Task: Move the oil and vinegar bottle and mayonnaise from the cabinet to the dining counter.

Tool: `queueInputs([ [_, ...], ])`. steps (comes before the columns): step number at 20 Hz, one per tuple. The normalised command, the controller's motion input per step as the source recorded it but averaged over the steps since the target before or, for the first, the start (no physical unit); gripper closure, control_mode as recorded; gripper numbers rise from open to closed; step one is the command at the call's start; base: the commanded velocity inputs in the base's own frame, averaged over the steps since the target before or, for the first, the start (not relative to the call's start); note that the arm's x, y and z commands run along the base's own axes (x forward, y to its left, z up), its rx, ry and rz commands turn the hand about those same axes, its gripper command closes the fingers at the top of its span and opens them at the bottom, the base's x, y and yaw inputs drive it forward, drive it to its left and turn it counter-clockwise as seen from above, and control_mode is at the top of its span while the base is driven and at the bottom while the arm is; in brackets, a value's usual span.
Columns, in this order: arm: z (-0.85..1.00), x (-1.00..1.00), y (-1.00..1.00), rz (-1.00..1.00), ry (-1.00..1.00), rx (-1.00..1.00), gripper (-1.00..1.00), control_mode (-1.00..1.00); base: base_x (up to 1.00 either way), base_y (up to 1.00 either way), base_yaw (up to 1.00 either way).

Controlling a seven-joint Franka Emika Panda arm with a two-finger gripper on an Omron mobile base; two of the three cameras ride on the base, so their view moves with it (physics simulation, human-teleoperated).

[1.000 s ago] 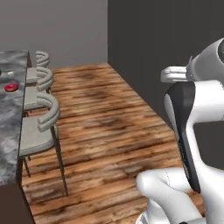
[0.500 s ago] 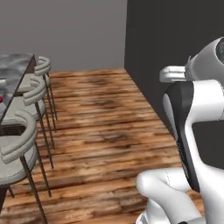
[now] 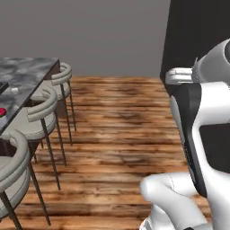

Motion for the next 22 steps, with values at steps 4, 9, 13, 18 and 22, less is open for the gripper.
queueInputs([
  [4, 0.0, 0.0, 0.0, 0.0, 0.0, 0.0, 1.0, 1.0, 1.0, -0.37, 0.46],
  [9, 0.0, 0.0, 0.0, 0.0, 0.0, 0.0, 1.0, 1.0, 0.99, -0.62, 0.43],
  [13, 0.0, 0.0, 0.0, 0.0, 0.0, 0.0, 1.0, 1.0, 0.98, -0.83, 0.37],
  [18, 0.0, 0.0, 0.0, 0.0, 0.0, 0.0, 1.0, 1.0, 0.99, -0.58, 0.45],
  [22, 0.0, 0.0, 0.0, 0.0, 0.0, 0.0, 1.0, 1.0, 0.98, -0.41, 0.52],
])
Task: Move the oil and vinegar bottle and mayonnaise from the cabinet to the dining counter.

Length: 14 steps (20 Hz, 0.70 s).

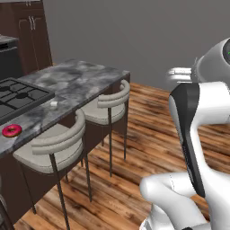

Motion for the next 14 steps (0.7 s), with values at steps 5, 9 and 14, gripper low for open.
queueInputs([
  [5, 0.0, 0.0, 0.0, 0.0, 0.0, 0.0, 1.0, 1.0, 0.92, -0.43, 0.53],
  [9, 0.0, 0.0, 0.0, 0.0, 0.0, 0.0, 1.0, 1.0, 0.89, -0.41, 0.54],
  [14, 0.0, 0.0, 0.0, 0.0, 0.0, 0.0, 1.0, 1.0, 0.87, -0.35, 0.55],
])
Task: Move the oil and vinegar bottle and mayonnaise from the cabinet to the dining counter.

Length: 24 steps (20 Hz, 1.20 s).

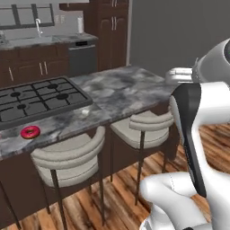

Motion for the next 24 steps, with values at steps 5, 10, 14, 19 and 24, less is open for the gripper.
queueInputs([
  [5, 0.0, 0.0, 0.0, 0.0, 0.0, 0.0, 1.0, 1.0, 0.87, -0.33, 0.56],
  [10, 0.0, 0.0, 0.0, 0.0, 0.0, 0.0, 1.0, 1.0, 0.88, -0.37, 0.54],
  [14, 0.0, 0.0, 0.0, 0.0, 0.0, 0.0, 1.0, 1.0, 0.99, -0.35, 0.5],
  [19, 0.0, 0.36, 0.0, 0.15, 0.07, 0.05, 1.0, -1.0, 0.6, -0.06, 0.25],
  [24, -0.02, 0.73, 0.0, 0.37, 0.04, 0.1, 1.0, -1.0, 0.0, 0.0, 0.0],
])
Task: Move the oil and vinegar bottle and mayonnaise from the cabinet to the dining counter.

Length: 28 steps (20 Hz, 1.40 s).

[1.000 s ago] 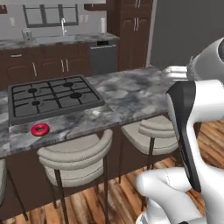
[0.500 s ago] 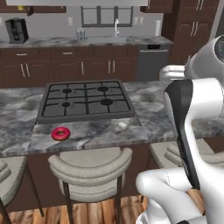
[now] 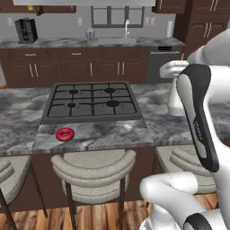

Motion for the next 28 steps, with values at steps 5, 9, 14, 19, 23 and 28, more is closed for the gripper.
queueInputs([
  [5, -0.24, 0.68, 0.0, 0.36, -0.13, 0.12, 1.0, -1.0, 0.0, 0.0, 0.0],
  [9, -0.46, 0.58, 0.26, 0.3, -0.23, 0.09, 1.0, -1.0, 0.0, 0.0, 0.0],
  [14, -0.35, 0.78, 0.73, 0.29, -0.13, 0.08, 1.0, -1.0, 0.0, 0.0, 0.0],
  [19, -0.34, 0.75, 0.98, 0.27, -0.03, 0.03, 1.0, -1.0, 0.0, 0.0, 0.0],
  [23, -0.38, 0.7, 0.86, 0.25, -0.08, 0.0, 1.0, -1.0, 0.0, 0.0, 0.0],
  [28, -0.47, 0.73, 0.35, 0.25, -0.22, 0.0, 1.0, -1.0, 0.0, 0.0, 0.0],
])
